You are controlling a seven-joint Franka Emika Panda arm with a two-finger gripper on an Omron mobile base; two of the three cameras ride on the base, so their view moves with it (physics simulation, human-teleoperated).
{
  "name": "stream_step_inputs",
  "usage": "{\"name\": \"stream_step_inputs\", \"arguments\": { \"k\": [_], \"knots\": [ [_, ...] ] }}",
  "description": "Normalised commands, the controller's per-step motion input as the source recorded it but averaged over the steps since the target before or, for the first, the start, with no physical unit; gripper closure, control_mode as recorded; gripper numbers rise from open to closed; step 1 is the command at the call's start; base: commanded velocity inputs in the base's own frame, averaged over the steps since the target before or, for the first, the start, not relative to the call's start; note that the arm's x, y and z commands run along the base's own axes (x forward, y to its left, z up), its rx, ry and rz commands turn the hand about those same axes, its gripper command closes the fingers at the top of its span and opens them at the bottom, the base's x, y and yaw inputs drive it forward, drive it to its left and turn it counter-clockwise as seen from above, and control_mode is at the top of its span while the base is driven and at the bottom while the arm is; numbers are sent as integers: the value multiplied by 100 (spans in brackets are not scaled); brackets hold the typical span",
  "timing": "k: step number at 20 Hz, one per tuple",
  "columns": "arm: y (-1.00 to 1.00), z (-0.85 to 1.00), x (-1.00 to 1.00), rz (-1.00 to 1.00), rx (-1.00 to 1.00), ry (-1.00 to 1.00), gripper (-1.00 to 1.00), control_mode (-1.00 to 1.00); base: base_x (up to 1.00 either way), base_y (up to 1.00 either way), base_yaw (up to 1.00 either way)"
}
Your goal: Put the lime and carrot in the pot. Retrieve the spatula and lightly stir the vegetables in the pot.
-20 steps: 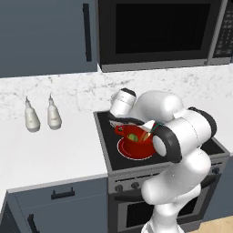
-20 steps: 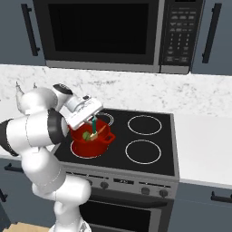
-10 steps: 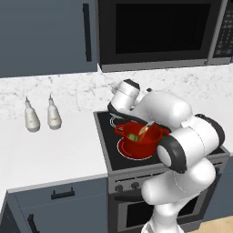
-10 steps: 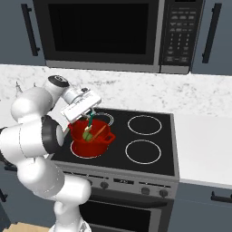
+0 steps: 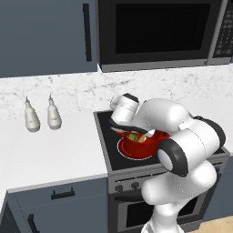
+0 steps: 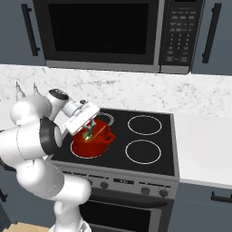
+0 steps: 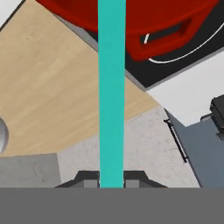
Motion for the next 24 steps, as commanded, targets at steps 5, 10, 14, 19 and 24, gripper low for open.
{"name": "stream_step_inputs", "arguments": {
  "k": [5,10,14,19,24],
  "knots": [
    [0,-36,14,1,-1,-1,100,-100,0,0,0],
    [0,-12,26,0,0,0,100,-100,0,0,0],
    [0,4,27,-1,0,0,100,-100,0,0,0],
    [0,31,4,-3,0,-3,100,-100,0,0,0],
    [9,12,0,0,0,-3,100,-100,0,0,0]
  ]
}}
